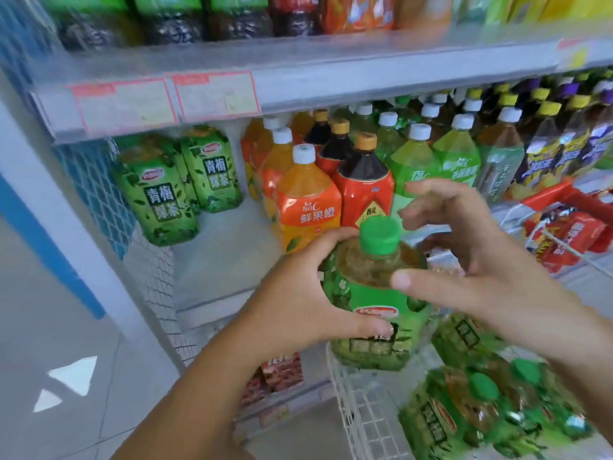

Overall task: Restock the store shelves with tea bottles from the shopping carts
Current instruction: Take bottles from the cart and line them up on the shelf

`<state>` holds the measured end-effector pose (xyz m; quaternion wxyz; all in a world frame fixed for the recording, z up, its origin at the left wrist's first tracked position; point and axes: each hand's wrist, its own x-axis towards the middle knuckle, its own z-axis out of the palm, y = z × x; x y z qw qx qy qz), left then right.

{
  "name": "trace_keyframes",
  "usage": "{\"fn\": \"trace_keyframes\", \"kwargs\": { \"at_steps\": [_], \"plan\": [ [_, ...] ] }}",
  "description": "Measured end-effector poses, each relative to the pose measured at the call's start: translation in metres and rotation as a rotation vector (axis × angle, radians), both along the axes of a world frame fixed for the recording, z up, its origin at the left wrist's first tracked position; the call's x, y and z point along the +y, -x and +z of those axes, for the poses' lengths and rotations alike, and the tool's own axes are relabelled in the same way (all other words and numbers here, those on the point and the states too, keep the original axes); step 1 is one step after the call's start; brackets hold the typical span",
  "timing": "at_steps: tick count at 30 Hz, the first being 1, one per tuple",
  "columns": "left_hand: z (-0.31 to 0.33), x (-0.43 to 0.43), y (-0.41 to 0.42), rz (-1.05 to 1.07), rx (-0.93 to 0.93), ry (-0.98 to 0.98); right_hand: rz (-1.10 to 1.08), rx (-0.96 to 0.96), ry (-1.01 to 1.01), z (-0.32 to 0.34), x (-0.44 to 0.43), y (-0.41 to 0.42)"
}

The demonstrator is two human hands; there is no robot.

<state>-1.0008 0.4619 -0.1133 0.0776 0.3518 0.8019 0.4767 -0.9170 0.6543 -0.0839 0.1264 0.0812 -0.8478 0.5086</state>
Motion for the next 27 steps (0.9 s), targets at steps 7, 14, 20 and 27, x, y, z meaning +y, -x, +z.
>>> {"fn": "trace_keyframes", "kwargs": {
  "at_steps": [7,14,20,27],
  "plan": [
    [0.037,-0.07,0.011,0.225,0.14,-0.022,0.016,-0.036,0.156,-0.036,-0.087,0.044],
    [0.028,-0.14,0.025,0.728,0.701,-0.2,0.039,0.072,0.28,-0.044,-0.139,0.135],
    [-0.003,-0.161,0.055,0.955,0.761,-0.238,-0.073,0.138,0.193,-0.063,-0.156,0.211],
    [-0.012,-0.158,0.088,1.016,0.632,-0.316,-0.1,0.062,0.274,-0.084,-0.164,0.267]
  ]
}}
